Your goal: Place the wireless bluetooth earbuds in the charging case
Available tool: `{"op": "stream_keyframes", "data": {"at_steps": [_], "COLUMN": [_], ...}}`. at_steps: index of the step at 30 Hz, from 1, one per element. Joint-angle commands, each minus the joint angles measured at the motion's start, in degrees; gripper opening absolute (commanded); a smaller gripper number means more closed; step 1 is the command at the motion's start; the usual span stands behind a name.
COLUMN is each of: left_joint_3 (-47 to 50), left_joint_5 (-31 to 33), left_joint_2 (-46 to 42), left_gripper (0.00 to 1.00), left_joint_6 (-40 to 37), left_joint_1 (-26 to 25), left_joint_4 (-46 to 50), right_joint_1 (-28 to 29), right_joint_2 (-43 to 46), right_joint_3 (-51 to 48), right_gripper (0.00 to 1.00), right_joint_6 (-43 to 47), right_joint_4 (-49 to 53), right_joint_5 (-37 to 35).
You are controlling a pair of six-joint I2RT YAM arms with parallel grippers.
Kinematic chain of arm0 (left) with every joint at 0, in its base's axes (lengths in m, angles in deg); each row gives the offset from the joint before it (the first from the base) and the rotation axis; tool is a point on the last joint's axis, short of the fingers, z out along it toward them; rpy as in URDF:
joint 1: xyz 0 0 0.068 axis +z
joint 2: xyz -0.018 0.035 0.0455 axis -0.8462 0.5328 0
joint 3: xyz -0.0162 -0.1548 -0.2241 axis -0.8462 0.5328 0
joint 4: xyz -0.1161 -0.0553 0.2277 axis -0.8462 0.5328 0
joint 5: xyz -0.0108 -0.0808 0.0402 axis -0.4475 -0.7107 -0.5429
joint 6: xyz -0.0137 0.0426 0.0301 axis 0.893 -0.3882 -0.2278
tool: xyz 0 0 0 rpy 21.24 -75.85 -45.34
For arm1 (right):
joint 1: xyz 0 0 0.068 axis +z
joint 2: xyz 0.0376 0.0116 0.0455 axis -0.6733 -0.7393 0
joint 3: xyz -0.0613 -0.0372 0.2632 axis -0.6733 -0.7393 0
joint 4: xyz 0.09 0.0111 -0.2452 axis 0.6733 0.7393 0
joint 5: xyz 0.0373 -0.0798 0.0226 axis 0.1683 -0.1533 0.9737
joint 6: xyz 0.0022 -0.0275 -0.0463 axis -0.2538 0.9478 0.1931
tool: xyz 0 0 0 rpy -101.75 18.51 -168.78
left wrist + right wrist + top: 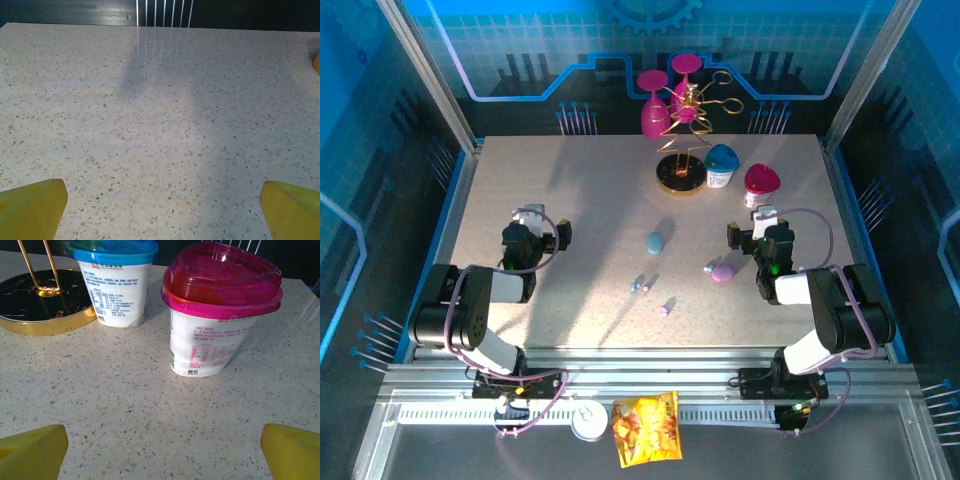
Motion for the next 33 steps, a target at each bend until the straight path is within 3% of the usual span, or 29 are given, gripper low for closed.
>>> {"op": "stream_keyframes", "data": {"at_steps": [1,24,27,33], "left_joint_3": [-0.63,0.18,1.92,2.3], "left_joint_5": [-0.83,-1.19,3.62,7.89], "left_joint_2": [0.03,-0.44,-5.35,-18.44], "left_gripper": [0.99,0.99,0.99,0.99], "left_joint_6": [1.04,0.63,-1.41,-6.19], "left_joint_1": [-0.03,-0.1,-2.92,-8.33], "left_joint_4": [0.02,-0.93,-0.21,8.63], "right_joint_1": [0.0,-0.16,1.97,4.88], "right_joint_2": [-0.36,-0.26,4.92,19.05], "right_joint_3": [0.62,0.56,0.55,4.18], "right_gripper": [1.0,1.0,1.0,1.0], "right_joint_6": [0.73,0.77,2.73,3.1], "right_joint_4": [-1.83,-2.0,1.51,18.34], "right_joint_5": [0.36,0.82,-1.35,-2.57]}}
